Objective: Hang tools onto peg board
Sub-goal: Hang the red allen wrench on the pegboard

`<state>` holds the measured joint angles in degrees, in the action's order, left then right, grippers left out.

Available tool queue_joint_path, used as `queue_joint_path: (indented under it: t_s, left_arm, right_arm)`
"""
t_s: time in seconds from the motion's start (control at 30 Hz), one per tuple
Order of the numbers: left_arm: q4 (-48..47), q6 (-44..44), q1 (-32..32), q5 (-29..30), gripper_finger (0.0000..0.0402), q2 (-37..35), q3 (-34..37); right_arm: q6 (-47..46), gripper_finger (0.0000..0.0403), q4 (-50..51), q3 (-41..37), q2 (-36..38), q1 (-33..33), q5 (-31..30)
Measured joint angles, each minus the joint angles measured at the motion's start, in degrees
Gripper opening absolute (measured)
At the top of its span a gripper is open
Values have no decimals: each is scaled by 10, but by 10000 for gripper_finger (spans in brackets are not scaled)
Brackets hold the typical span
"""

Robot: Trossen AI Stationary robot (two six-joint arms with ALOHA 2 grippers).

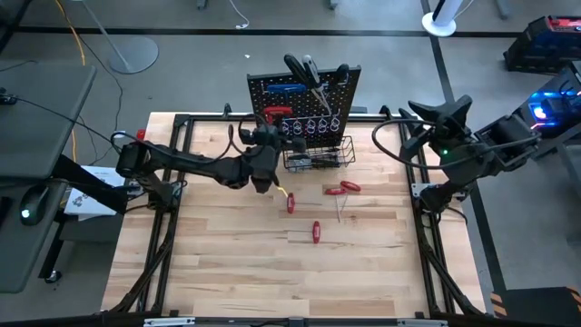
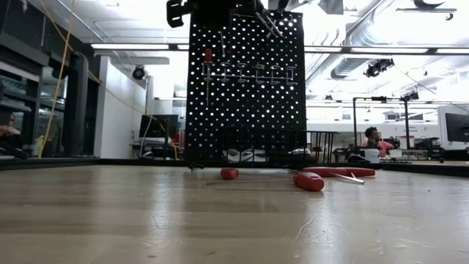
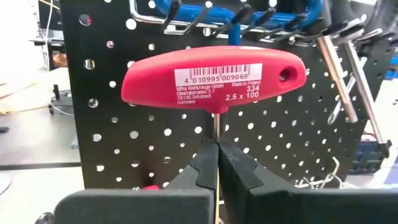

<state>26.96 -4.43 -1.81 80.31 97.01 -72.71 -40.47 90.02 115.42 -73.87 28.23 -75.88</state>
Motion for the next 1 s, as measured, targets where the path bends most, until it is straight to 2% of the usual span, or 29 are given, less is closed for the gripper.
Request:
queue_joint_path:
  t_s: [0.5, 0.8, 1.0]
  left_arm:
    - [-1, -13, 23, 0, 0, 37, 0]
    - [0, 16, 26, 13, 0, 47, 0]
    - [0, 6, 26, -6, 1, 49, 0]
  right_arm:
    - [19, 110, 0, 0, 0, 0, -4]
    - [22, 110, 0, 0, 0, 0, -4]
    - [22, 110, 0, 0, 0, 0, -2]
